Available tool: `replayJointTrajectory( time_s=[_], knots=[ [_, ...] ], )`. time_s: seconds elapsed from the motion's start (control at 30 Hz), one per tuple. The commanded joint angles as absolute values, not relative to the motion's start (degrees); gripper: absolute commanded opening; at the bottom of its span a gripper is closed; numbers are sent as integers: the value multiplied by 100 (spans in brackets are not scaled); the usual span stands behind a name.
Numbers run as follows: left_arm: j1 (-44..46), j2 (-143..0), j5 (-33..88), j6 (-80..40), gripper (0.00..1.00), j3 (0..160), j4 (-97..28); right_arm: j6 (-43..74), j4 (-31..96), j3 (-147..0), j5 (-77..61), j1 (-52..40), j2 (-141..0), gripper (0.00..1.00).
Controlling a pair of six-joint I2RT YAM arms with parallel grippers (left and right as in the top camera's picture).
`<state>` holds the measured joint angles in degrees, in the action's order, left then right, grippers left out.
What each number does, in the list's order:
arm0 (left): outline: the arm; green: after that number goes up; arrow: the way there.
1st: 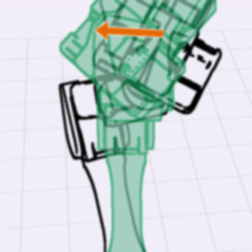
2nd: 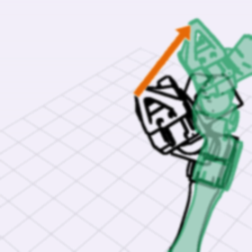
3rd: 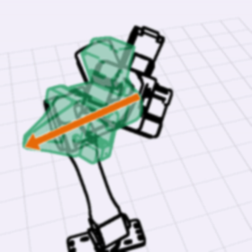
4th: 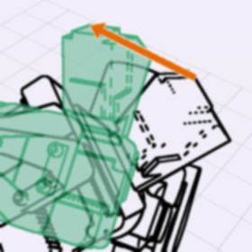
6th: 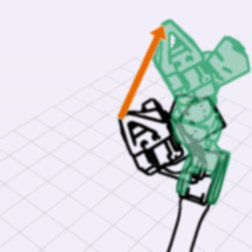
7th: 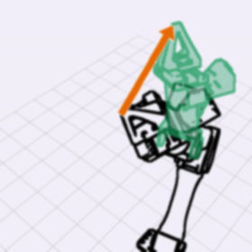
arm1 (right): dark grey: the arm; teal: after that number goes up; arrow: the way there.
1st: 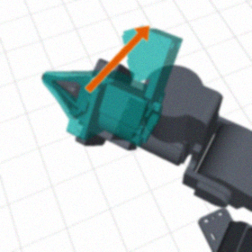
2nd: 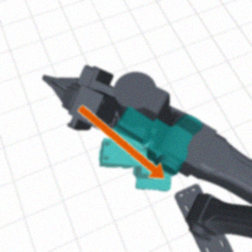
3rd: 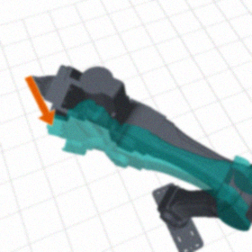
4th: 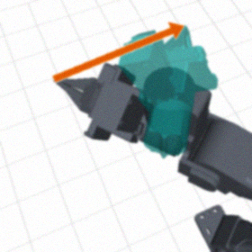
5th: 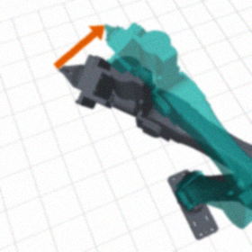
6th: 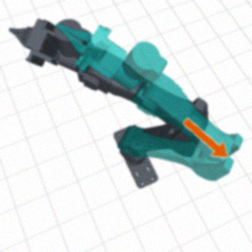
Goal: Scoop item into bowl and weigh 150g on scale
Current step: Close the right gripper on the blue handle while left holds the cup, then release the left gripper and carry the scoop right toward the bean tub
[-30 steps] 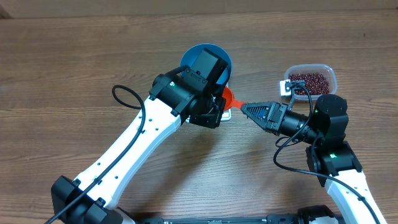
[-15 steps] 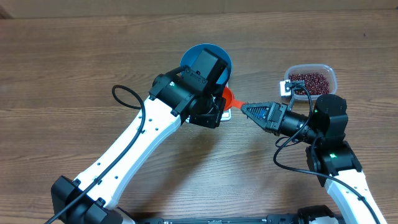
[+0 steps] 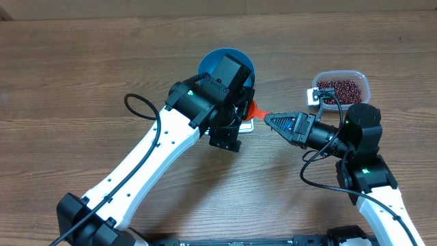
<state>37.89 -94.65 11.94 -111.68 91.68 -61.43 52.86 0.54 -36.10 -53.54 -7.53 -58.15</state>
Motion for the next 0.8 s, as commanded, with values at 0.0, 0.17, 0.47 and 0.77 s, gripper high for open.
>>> replayJointTrajectory(
  time_s=[0.0, 0.17, 0.47, 0.77],
  knots=[
    [3752, -9494, 1350, -10847, 100, 9264, -6101, 5221, 32, -3787, -5408, -777, -5795, 4],
    [3590, -9343, 1459, -10195, 100, 9275, -6082, 5127, 32, -3787, -5408, -777, -5795, 4],
    [3271, -8670, 1619, -8890, 99, 9275, -6077, 4899, 80, -3787, -5382, -775, -5795, 4],
    [3225, -7874, 1610, -6790, 99, 9275, -5948, 4720, 226, -3787, -5256, -775, -5793, 4]
  ],
)
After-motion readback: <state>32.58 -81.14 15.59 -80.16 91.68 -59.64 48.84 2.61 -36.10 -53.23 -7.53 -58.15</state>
